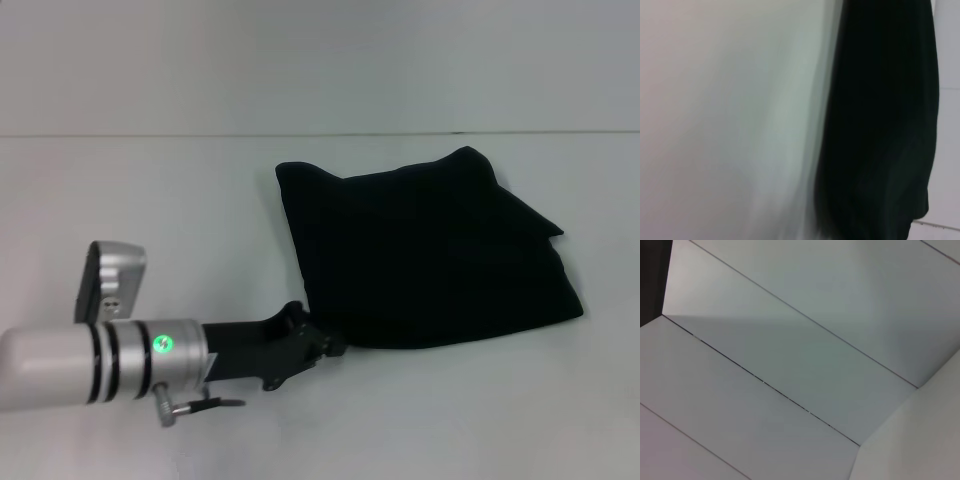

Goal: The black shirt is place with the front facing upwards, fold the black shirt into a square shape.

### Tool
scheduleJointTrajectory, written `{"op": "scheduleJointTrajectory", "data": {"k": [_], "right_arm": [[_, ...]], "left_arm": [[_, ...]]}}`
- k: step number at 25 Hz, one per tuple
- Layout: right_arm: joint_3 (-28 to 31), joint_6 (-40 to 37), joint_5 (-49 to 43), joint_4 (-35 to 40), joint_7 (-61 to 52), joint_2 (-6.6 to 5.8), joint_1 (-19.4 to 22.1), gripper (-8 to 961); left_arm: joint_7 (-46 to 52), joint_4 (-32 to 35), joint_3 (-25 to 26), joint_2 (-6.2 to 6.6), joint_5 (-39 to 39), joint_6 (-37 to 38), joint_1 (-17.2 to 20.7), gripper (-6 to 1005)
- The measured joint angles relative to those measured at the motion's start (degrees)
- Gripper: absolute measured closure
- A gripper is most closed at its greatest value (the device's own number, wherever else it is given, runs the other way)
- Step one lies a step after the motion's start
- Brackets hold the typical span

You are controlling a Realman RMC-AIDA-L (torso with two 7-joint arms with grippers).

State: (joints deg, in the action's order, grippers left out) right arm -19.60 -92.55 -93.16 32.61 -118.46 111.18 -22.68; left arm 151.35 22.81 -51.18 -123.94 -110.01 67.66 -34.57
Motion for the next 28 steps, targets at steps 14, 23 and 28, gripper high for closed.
{"op": "scheduleJointTrajectory", "data": {"k": [14, 23, 28], "right_arm": [[0.3, 0.0, 0.0, -0.7, -0.2, 0.0, -0.7, 121], [0.3, 0.4, 0.0, -1.3, -0.5, 0.05, -1.1, 121], [0.3, 0.5, 0.1, -1.6, -0.5, 0.36, -1.7, 121]], "left_arm": [[-1.3, 4.1, 1.0, 0.42, 1.8, 2.5, 7.5, 998], [-4.1, 5.5, 4.7, 0.42, 2.2, 6.2, 11.4, 986], [-4.4, 5.8, 5.3, 0.97, 2.2, 7.3, 12.5, 979]]}}
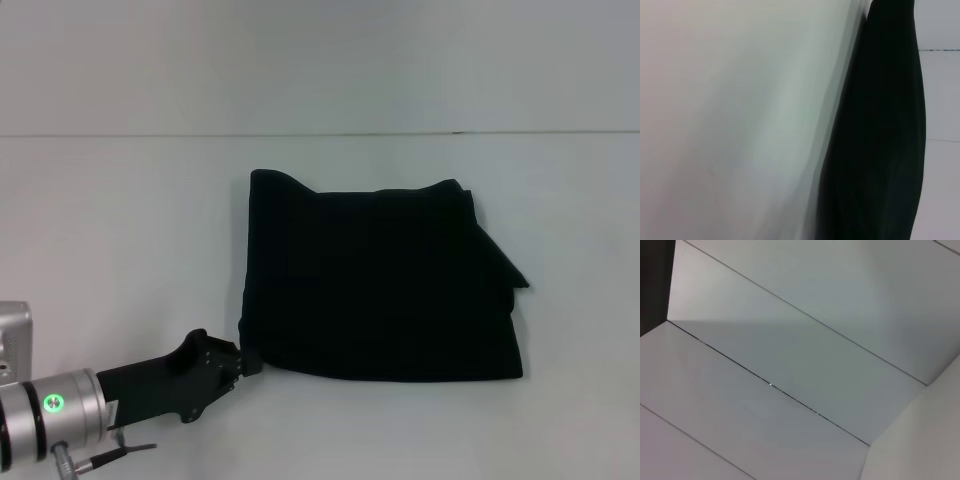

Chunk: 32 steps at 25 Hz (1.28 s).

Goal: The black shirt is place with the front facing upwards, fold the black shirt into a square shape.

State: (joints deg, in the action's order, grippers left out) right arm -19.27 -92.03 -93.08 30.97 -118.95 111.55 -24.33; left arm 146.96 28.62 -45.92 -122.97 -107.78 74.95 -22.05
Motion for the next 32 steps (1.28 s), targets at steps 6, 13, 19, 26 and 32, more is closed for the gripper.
{"op": "scheduleJointTrajectory", "data": {"k": [6, 13, 19, 26, 32], "right_arm": [[0.0, 0.1, 0.0, 0.0, -0.3, 0.17, -0.4, 121], [0.1, 0.2, 0.0, 0.0, -0.4, 0.08, -0.5, 122], [-2.3, 0.2, -3.2, 2.3, 2.3, -0.37, -0.5, 121], [-9.6, 4.3, -19.6, 13.1, 20.2, 1.02, -3.4, 122], [-17.7, 3.9, -24.6, 18.6, 26.8, 5.0, -5.4, 121]], "left_arm": [[-2.9, -0.4, 1.8, 0.71, -0.1, 2.1, -0.1, 969], [-3.7, -0.9, 2.7, 3.89, -1.9, 7.0, 0.6, 959], [-18.8, 2.9, 10.6, 6.13, -1.6, 18.1, 1.5, 734], [-39.6, 7.5, 9.6, 7.16, -7.3, 18.9, -6.6, 438], [-47.7, 9.4, 6.2, 7.52, -11.0, 14.1, -13.2, 202]]}}
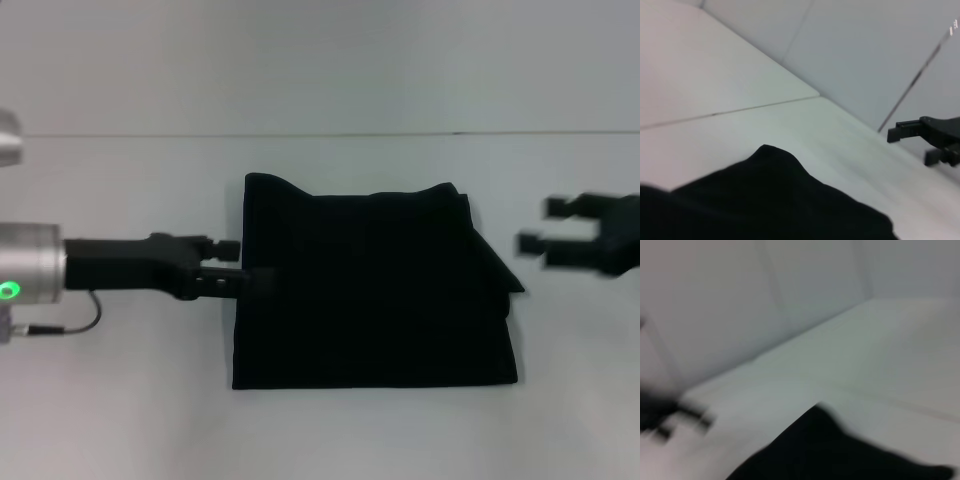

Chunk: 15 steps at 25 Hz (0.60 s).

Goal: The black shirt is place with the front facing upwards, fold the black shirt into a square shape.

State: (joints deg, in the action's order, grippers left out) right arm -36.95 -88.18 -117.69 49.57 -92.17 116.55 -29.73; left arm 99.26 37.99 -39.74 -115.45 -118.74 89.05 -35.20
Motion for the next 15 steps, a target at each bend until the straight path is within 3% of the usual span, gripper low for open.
{"op": "scheduleJointTrajectory", "data": {"k": [3, 6, 10, 15], "right_arm": [[-4.6, 0.8, -0.6, 0.8, 3.0, 2.04, -0.4, 121], [-6.4, 2.6, -0.6, -0.5, 6.4, 3.34, -0.5, 122], [-6.4, 3.3, 1.3, -3.2, 8.4, 3.12, -0.5, 122], [-6.7, 3.8, 1.1, -3.4, 8.7, 2.97, -0.6, 121]], "left_arm": [[-2.1, 0.2, -2.3, -0.54, -0.4, -2.9, -1.6, 109], [-4.3, 0.3, -3.3, -1.8, -0.6, -6.4, -1.9, 87], [-6.6, 0.8, -3.4, -3.26, -0.5, -8.0, -1.8, 58], [-6.7, 1.3, -6.6, -3.73, -0.9, -7.2, -2.5, 37]]}}
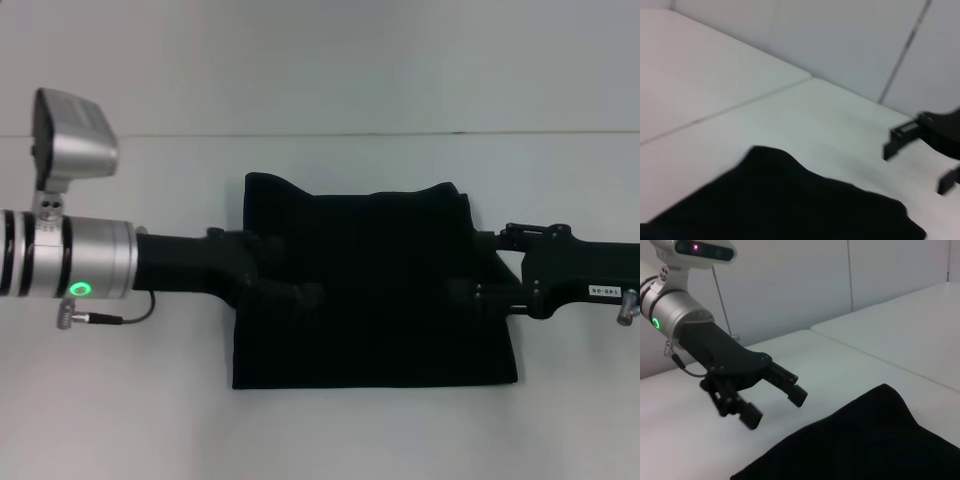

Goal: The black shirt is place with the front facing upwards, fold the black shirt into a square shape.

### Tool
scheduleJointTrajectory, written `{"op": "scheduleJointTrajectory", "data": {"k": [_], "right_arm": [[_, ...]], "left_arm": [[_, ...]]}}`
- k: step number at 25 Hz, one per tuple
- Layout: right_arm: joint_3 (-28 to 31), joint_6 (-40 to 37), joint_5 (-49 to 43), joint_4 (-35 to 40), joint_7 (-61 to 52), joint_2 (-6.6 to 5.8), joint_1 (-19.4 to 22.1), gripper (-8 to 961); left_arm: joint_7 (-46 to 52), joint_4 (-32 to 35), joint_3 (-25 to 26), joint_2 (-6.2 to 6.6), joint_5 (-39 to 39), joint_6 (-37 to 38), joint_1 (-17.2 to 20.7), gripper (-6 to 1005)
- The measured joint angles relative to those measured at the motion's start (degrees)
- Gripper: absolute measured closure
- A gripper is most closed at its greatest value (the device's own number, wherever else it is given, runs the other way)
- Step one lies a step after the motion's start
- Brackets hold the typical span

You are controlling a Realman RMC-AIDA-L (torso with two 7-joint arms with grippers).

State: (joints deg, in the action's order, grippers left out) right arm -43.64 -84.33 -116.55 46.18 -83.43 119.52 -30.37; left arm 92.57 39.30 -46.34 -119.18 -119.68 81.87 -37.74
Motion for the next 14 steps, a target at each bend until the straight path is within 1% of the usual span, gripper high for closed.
{"op": "scheduleJointTrajectory", "data": {"k": [2, 3, 4, 7, 14], "right_arm": [[0.1, 0.5, 0.0, 0.0, -0.4, 0.01, -0.2, 122], [0.2, 0.7, 0.0, 0.0, -0.6, 0.03, -0.2, 122], [0.3, 0.9, 0.0, 0.0, -0.8, 0.08, -0.3, 122], [-0.1, 1.0, -0.1, -0.1, -0.8, 0.17, -0.4, 122], [-1.1, 1.0, -0.2, -0.1, -0.8, 0.18, -0.3, 122]], "left_arm": [[0.1, 0.6, -1.0, -0.23, 0.0, 0.2, 0.0, 38], [0.1, 0.6, -1.0, -0.23, 0.0, 0.2, 0.0, 39], [0.3, 1.3, -0.9, -0.59, 0.4, 0.4, 0.1, 39], [0.8, 1.7, -0.2, -0.82, 0.7, 0.4, 0.2, 40], [1.6, 1.8, -0.1, -0.88, 0.8, 0.2, 0.2, 40]]}}
